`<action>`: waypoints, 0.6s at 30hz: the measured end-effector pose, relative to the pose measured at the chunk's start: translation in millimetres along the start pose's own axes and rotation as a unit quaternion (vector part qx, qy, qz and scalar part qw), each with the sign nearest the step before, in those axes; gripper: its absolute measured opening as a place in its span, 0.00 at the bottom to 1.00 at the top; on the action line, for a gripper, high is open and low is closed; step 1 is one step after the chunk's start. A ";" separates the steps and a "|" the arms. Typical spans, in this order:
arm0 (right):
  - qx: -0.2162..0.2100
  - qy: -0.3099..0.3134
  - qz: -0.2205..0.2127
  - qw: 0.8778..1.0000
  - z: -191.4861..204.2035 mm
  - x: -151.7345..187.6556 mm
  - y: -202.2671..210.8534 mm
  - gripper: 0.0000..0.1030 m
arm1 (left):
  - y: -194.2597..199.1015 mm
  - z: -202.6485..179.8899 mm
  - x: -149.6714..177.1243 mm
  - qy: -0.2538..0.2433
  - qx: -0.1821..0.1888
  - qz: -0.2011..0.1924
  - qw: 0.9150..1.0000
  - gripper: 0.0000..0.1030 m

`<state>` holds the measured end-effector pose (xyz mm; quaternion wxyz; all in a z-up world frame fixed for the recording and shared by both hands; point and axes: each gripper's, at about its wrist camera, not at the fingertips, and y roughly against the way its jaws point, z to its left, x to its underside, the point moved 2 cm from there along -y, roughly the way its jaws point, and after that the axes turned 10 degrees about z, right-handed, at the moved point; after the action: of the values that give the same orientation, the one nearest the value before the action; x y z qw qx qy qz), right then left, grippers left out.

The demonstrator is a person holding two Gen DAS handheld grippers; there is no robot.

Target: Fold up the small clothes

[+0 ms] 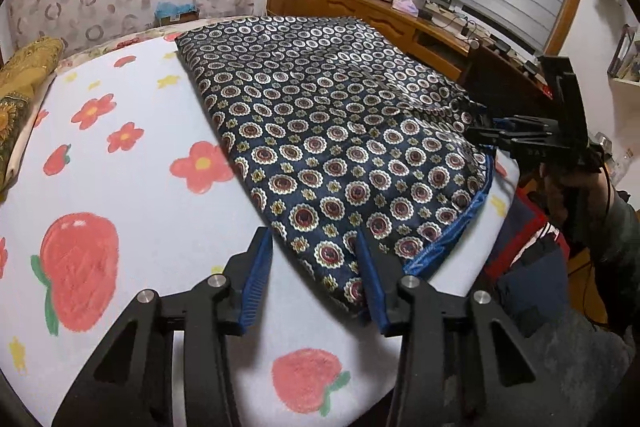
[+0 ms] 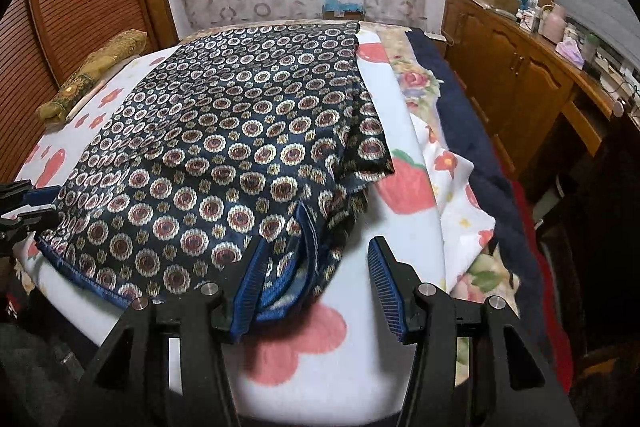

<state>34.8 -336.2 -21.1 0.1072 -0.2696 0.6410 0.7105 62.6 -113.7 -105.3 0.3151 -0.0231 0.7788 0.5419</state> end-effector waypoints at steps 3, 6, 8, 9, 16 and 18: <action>-0.001 0.005 0.002 1.000 4.9 4.9 1.4 0.52 | 1.5 -0.1 3.0 0.002 0.008 -0.001 1.000 0.43; -0.005 0.022 -0.002 1.000 9.5 7.2 1.9 0.52 | 0.9 -2.6 5.3 0.000 0.029 -0.009 1.000 0.43; -0.013 0.024 -0.004 1.000 10.4 8.9 2.6 0.48 | -0.4 -4.2 5.0 -0.004 0.034 -0.006 0.999 0.35; -0.014 0.027 -0.006 1.000 11.6 9.5 3.2 0.44 | -1.6 -4.8 5.2 -0.005 0.041 -0.002 0.999 0.23; -0.062 0.040 -0.019 0.997 15.5 15.0 13.7 0.04 | 9.9 -8.8 0.0 -0.011 0.042 -0.033 0.999 0.04; -0.071 0.036 -0.032 0.996 13.7 15.5 21.2 0.04 | 19.2 -9.9 -3.0 -0.012 0.045 -0.051 0.998 0.04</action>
<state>8.0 -329.2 -10.6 0.0873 -0.3229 0.5833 0.7402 53.1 -115.3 -85.7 0.3525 -0.0420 0.7963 0.4899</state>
